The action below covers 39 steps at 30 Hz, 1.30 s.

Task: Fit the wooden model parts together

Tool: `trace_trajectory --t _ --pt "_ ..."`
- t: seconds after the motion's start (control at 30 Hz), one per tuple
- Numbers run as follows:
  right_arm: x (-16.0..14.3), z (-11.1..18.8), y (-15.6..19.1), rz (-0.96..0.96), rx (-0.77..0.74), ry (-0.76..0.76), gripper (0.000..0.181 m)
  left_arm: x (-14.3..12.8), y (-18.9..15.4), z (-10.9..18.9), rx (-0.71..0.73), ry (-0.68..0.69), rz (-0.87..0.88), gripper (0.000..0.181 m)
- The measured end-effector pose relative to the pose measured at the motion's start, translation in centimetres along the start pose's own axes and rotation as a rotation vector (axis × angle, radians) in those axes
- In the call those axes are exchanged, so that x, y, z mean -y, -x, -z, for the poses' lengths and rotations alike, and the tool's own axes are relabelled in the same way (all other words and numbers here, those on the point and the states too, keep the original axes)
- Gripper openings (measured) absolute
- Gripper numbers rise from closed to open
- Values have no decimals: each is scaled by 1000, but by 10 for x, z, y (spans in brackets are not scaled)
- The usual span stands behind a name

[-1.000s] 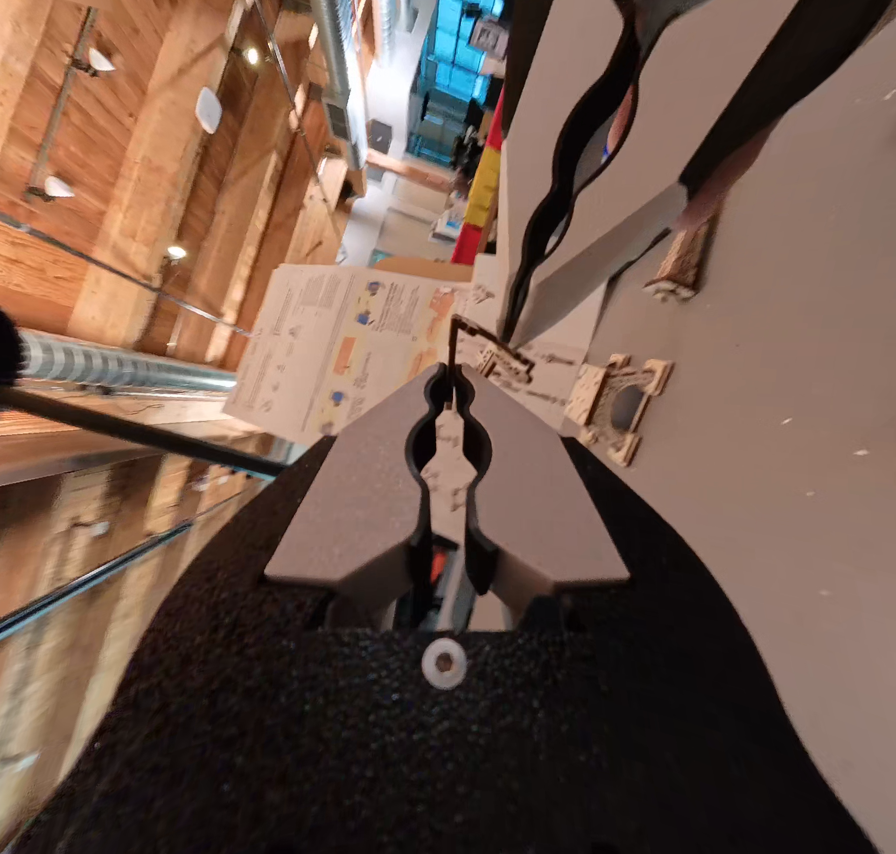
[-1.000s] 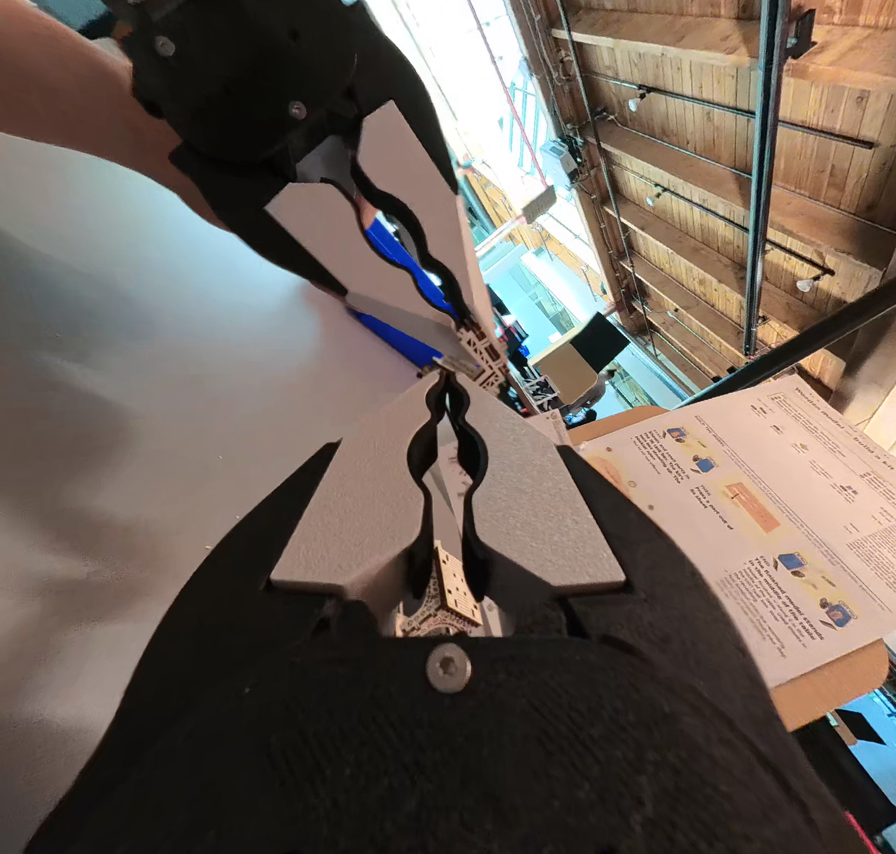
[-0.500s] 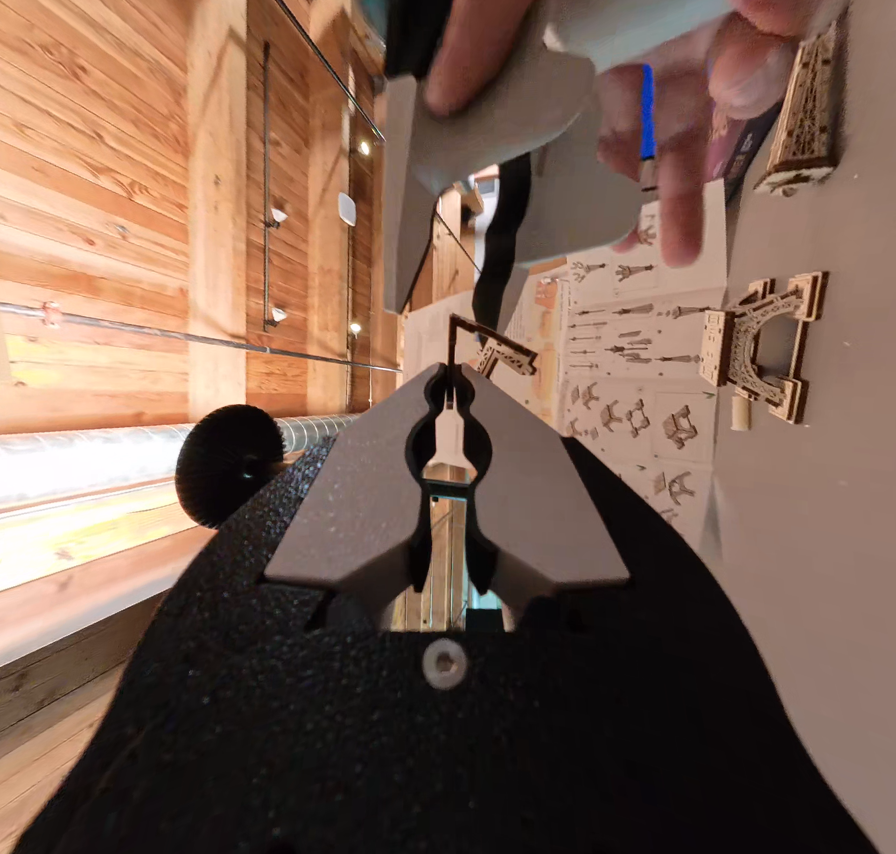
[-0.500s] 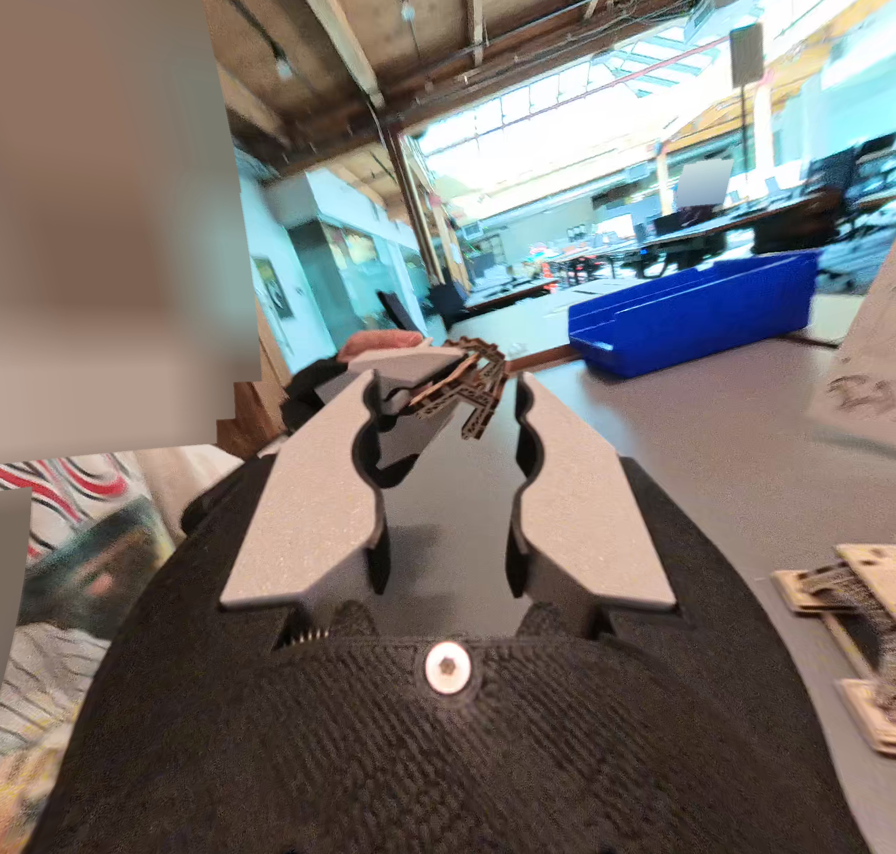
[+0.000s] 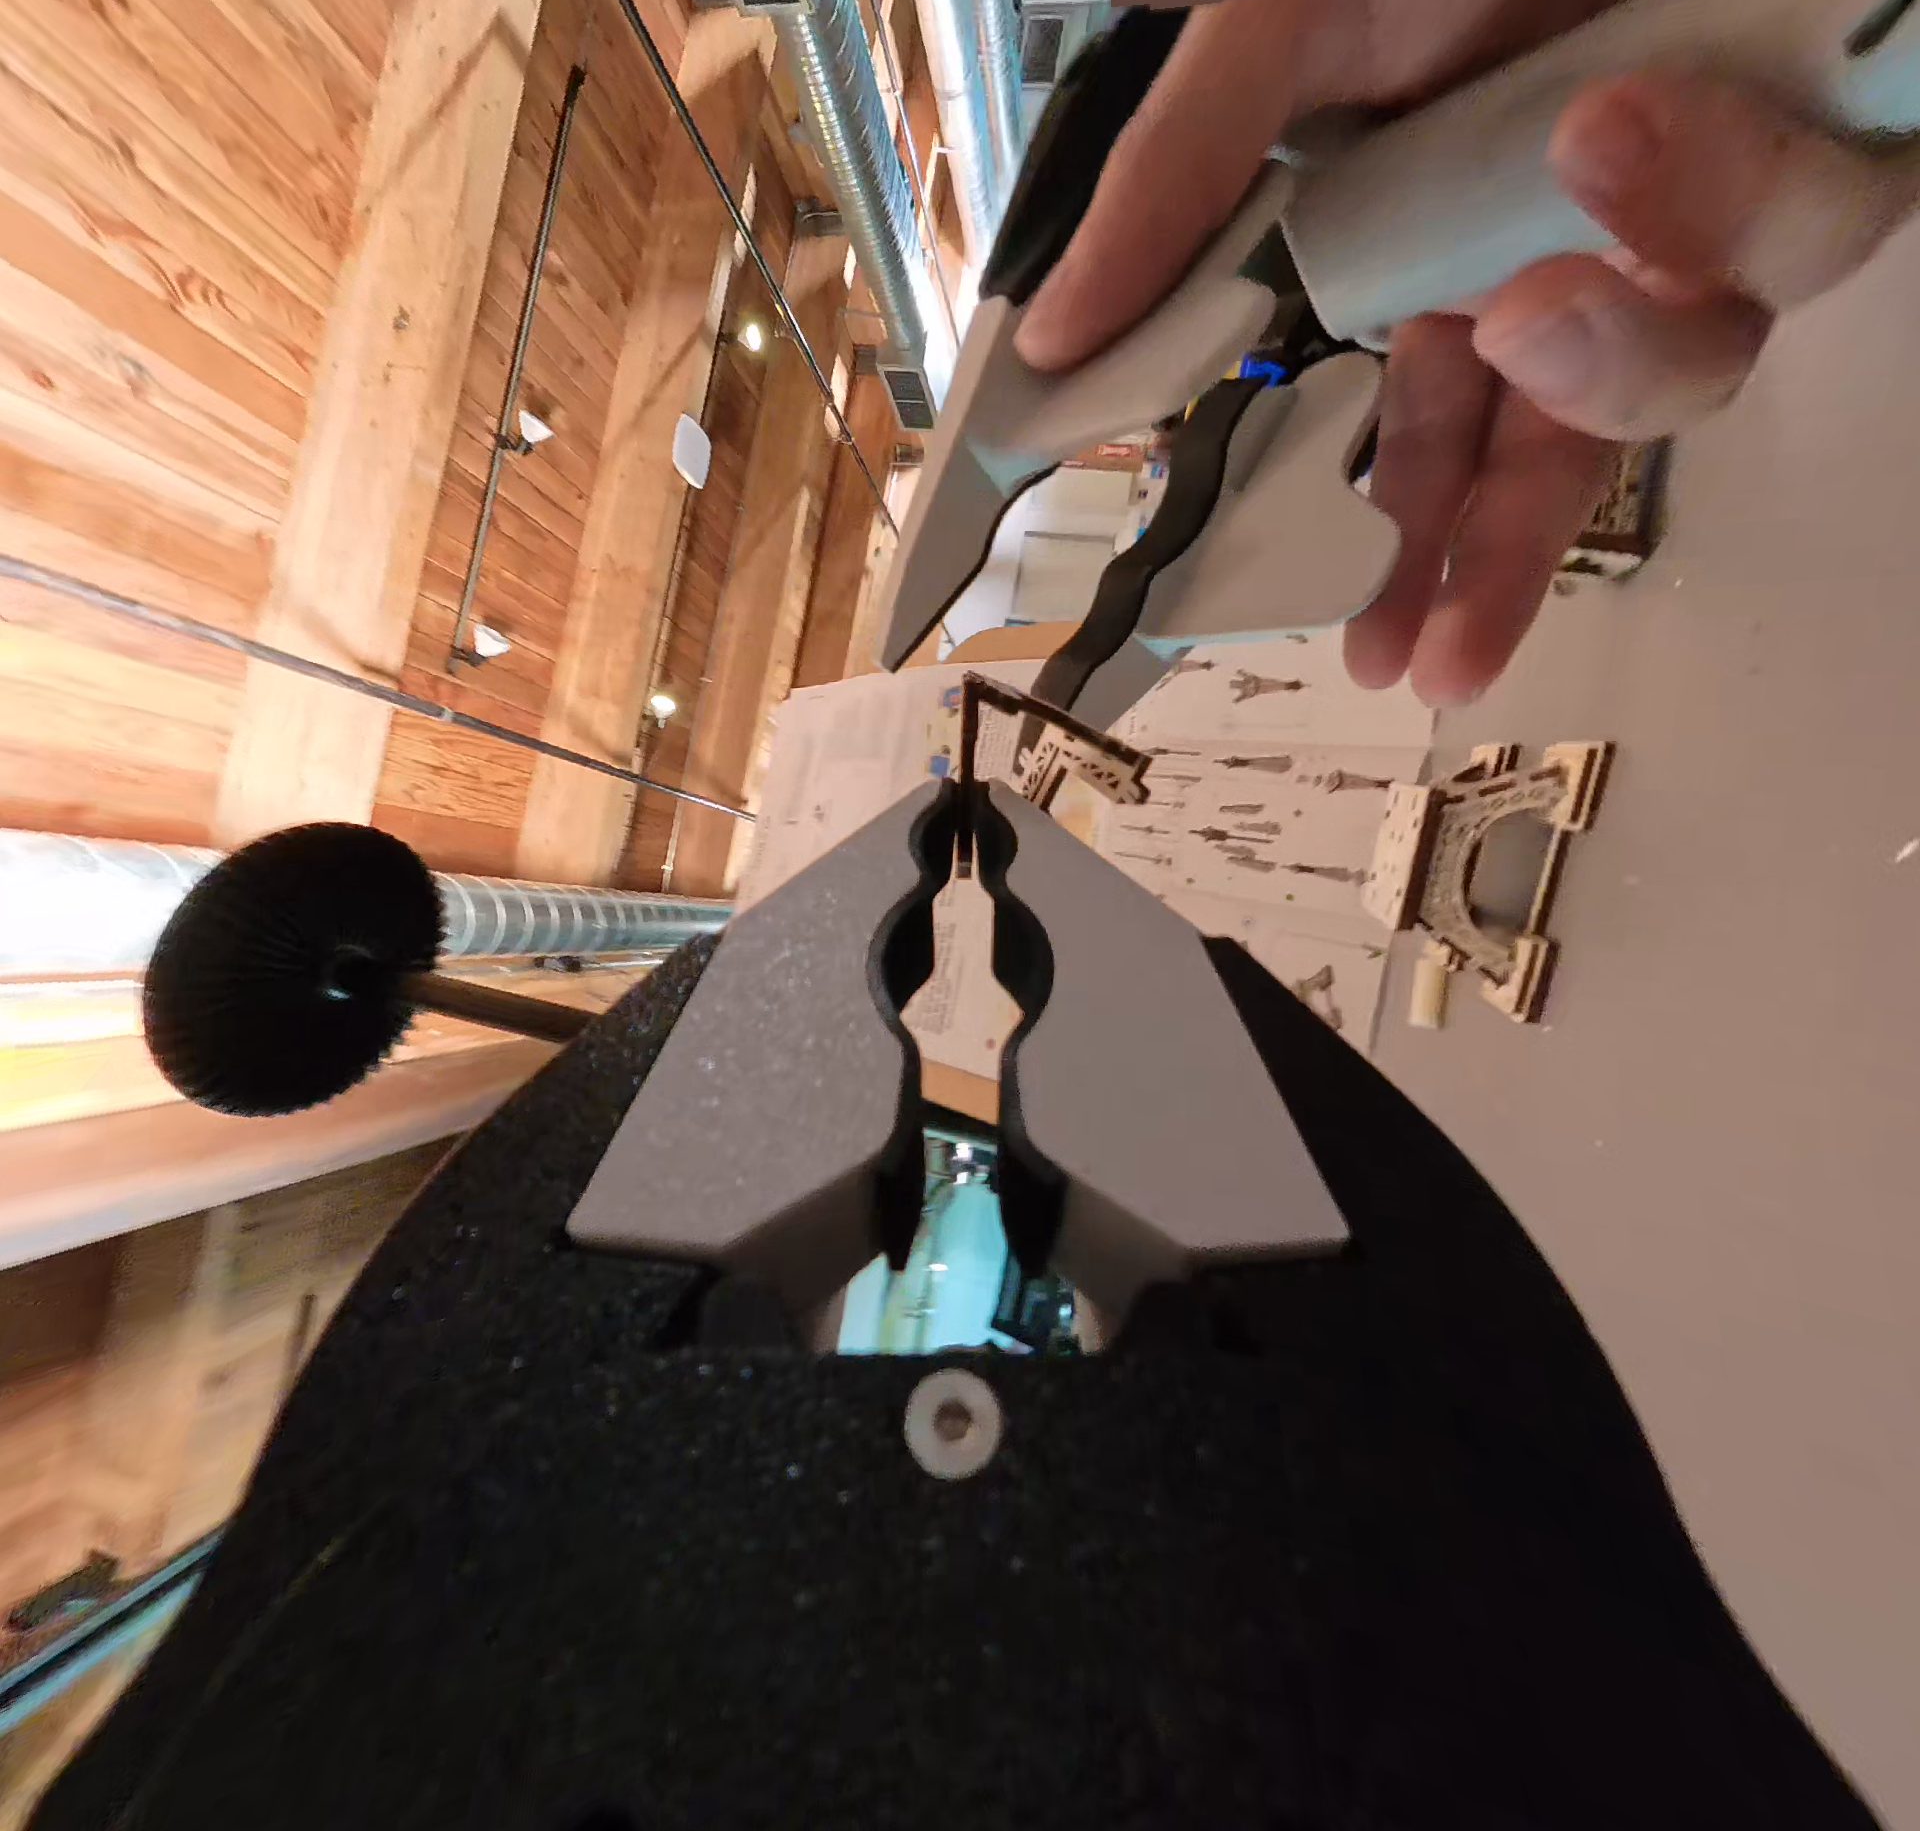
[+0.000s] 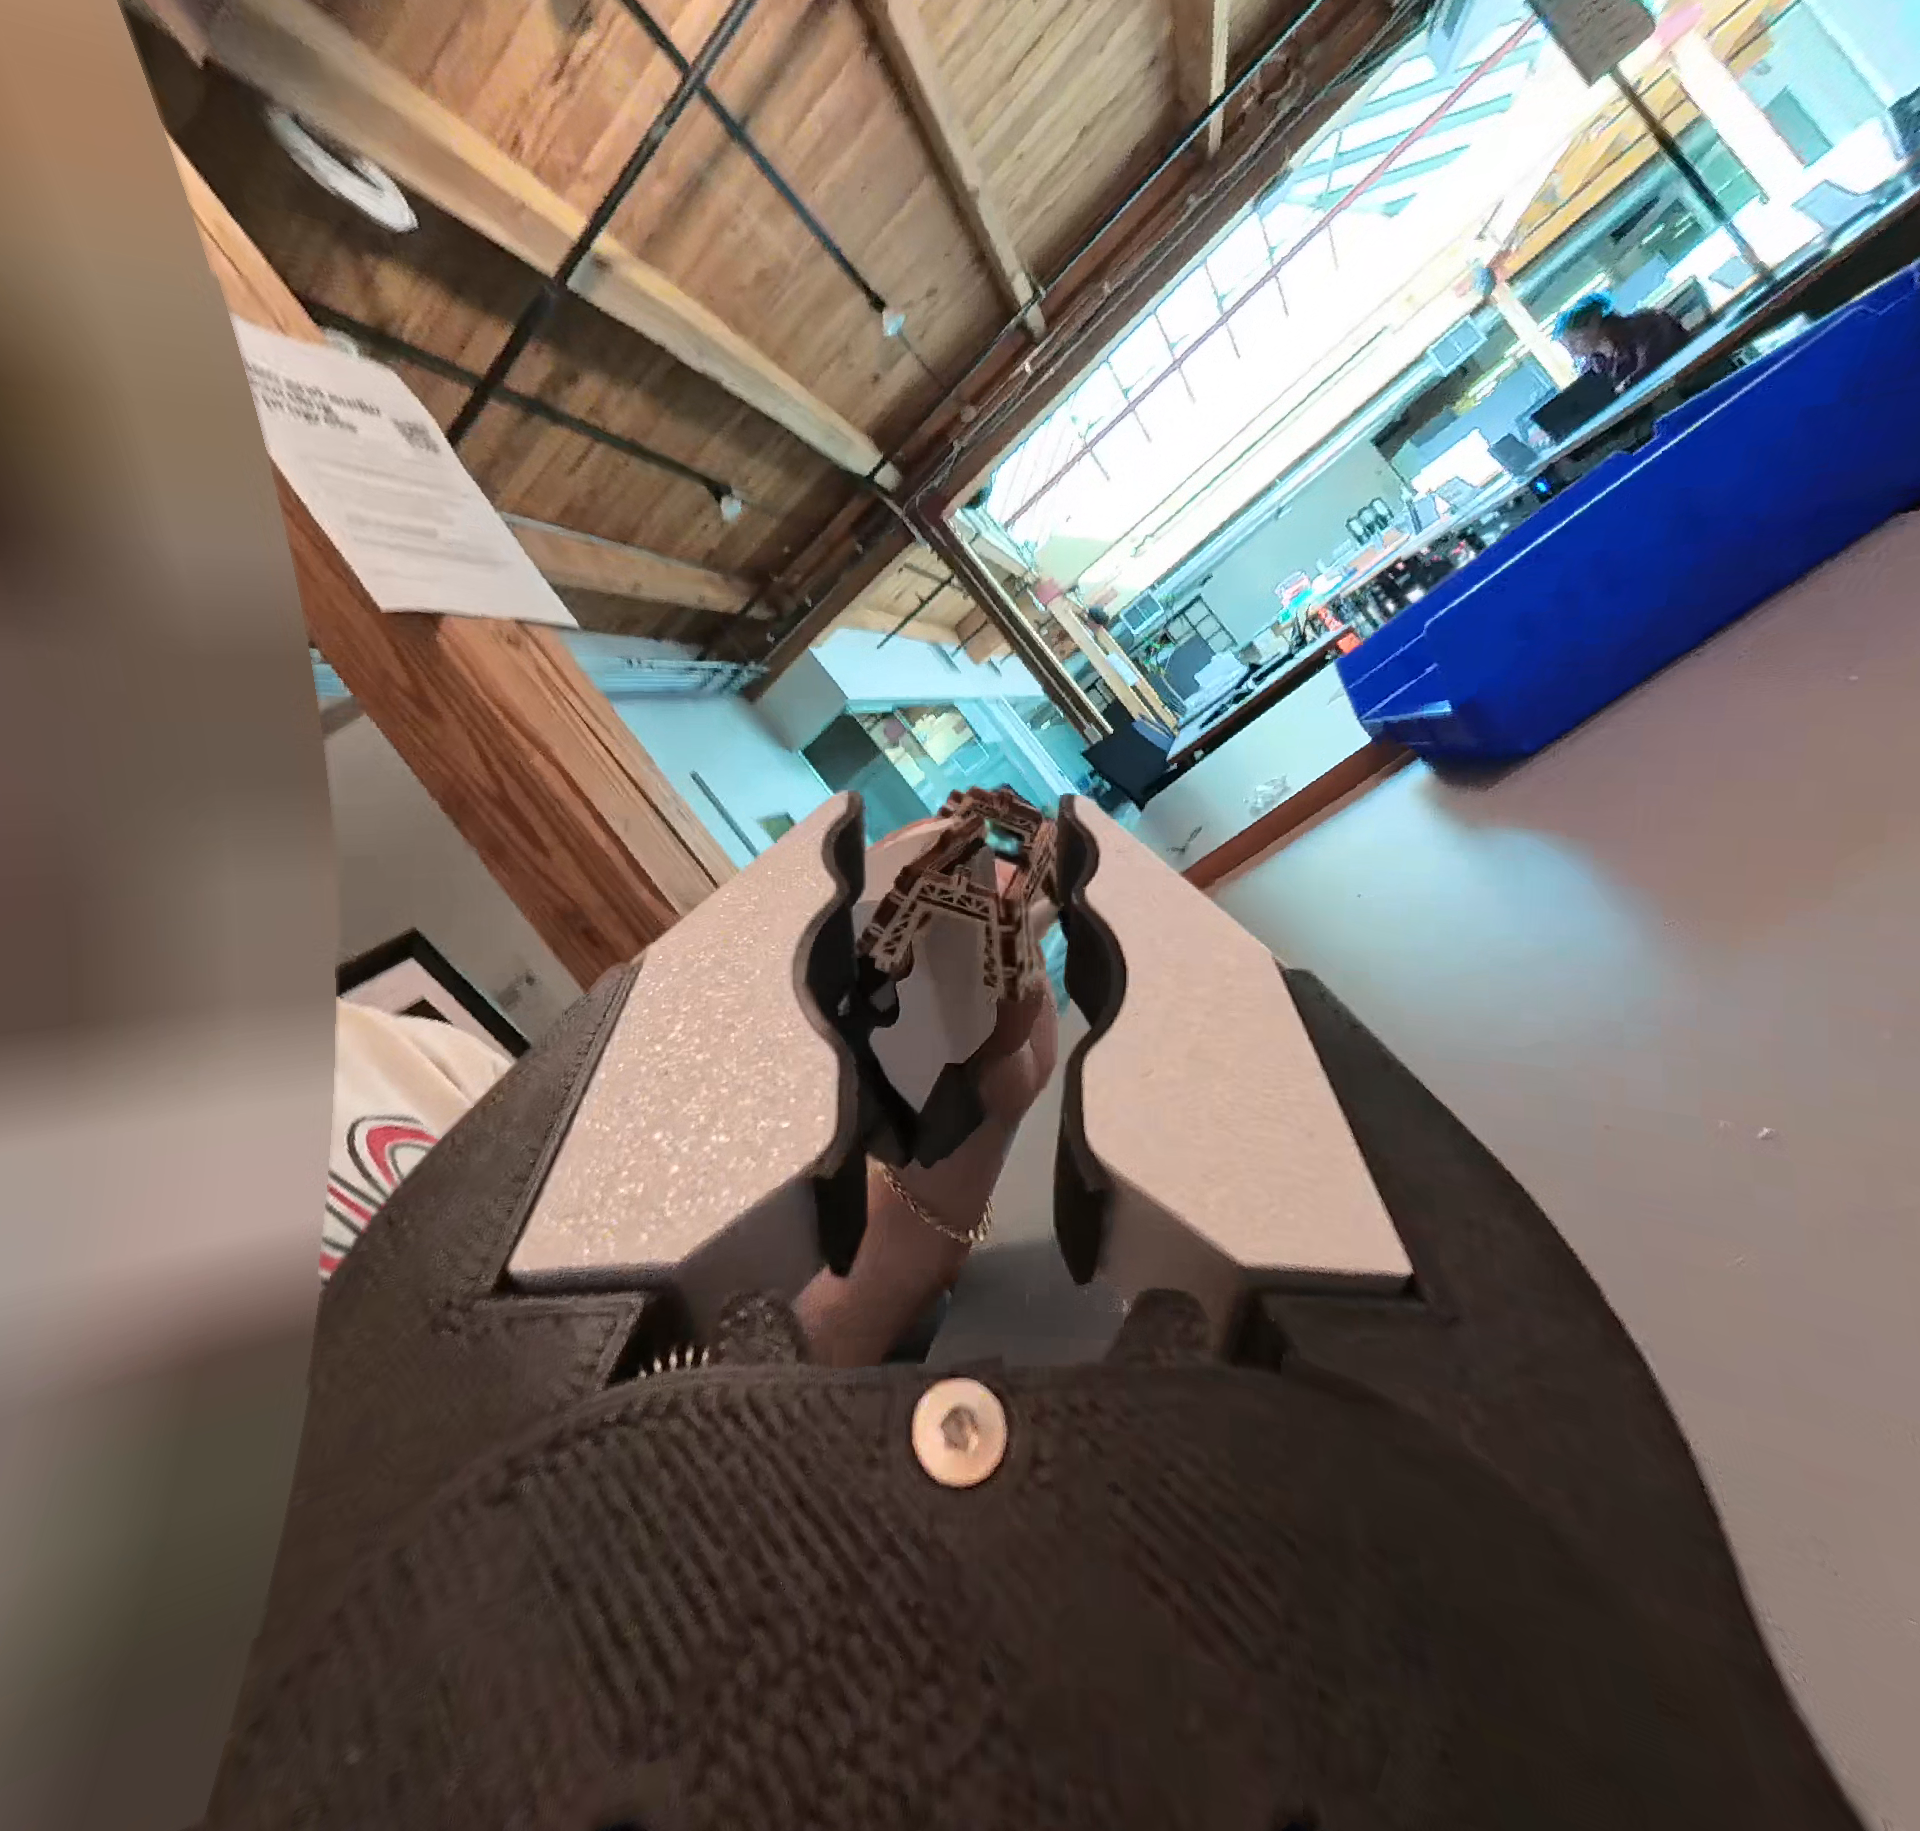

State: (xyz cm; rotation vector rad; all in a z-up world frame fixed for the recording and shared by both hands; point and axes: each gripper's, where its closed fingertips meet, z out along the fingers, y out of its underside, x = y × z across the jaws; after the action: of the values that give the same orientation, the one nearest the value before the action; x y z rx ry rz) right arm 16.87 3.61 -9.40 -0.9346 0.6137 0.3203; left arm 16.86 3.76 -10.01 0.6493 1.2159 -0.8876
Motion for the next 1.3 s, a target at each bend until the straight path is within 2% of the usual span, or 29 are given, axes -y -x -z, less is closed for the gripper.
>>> trace_trajectory --t 0.2,0.3,0.43,0.53,0.7,0.87,0.93,1.0,1.07,1.3 --pt "2 -3 6 -140 77 -47 30 -4 -1 -2 -16 -11 166 0" --pt "4 -1 2 -138 58 -63 28 -9 4 -3 -9 -8 335 0" --pt "3 -1 -6 -104 -16 -53 40 -16 9 -4 -10 -22 587 1" --pt "0 -3 -4 -135 -1 -36 46 -23 9 -3 -8 -18 653 1" --pt "-12 -8 -9 -145 -29 -4 56 -26 2 -3 -14 21 497 0" --pt "-17 -9 -14 -122 -67 18 56 -20 -13 -3 -28 64 64 1" --pt "-20 -8 -19 -107 -89 34 48 -19 -18 -4 -32 75 -23 1" --pt "-20 -6 -22 -106 -102 32 38 -17 -18 -4 -24 75 -30 2" --pt "-17 -4 -21 -113 -85 15 28 -18 -17 -4 -25 76 -21 10" --pt "-7 -3 -18 -118 -55 -45 28 -16 -10 -3 -17 63 28 19"
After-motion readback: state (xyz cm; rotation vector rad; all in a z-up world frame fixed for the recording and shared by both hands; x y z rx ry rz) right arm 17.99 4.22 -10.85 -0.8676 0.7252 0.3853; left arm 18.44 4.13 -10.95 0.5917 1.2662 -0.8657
